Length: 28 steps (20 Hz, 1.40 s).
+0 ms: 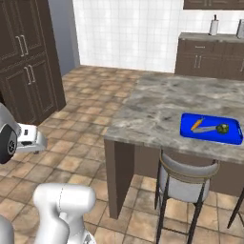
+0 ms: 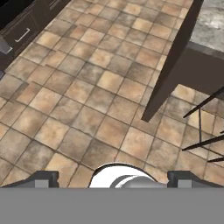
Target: Gather the broccoli and carrot from the fridge and place them on a tray on the dining counter. Then gather the fish and chicken drumstick from the fridge and place them on the other tray.
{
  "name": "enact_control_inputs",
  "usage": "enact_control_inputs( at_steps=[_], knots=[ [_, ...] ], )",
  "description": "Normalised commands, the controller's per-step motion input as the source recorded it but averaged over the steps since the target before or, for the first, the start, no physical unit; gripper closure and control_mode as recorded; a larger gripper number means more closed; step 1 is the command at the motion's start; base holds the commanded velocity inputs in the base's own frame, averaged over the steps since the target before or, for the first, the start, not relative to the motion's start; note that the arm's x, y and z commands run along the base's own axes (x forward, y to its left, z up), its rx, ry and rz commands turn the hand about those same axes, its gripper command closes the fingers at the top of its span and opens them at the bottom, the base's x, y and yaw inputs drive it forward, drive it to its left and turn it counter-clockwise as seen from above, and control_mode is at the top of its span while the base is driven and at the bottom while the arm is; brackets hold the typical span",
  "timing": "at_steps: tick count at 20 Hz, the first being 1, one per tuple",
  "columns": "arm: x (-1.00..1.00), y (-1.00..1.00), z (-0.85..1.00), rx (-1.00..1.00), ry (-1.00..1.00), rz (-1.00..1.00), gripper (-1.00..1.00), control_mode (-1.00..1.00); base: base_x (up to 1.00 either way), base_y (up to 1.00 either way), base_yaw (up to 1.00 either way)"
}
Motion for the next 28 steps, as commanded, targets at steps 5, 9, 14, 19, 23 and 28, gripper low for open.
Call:
enact_control_inputs(
  at_steps=[5, 9, 14, 19, 23, 28],
  knots=[
    [0.0, 0.0, 0.0, 0.0, 0.0, 0.0, -1.0, 1.0, -0.37, 0.78, 0.23],
    [0.0, 0.0, 0.0, 0.0, 0.0, 0.0, -1.0, 1.0, -0.2, 0.68, 0.21],
    [0.0, 0.0, 0.0, 0.0, 0.0, 0.0, -1.0, 1.0, -0.21, 0.63, 0.23],
    [0.0, 0.0, 0.0, 0.0, 0.0, 0.0, -1.0, 1.0, -0.3, 0.66, 0.23],
    [0.0, 0.0, 0.0, 0.0, 0.0, 0.0, -1.0, 1.0, -0.13, 0.73, 0.23],
    [0.0, 0.0, 0.0, 0.0, 0.0, 0.0, -1.0, 1.0, 0.0, 0.68, 0.29]
  ],
)
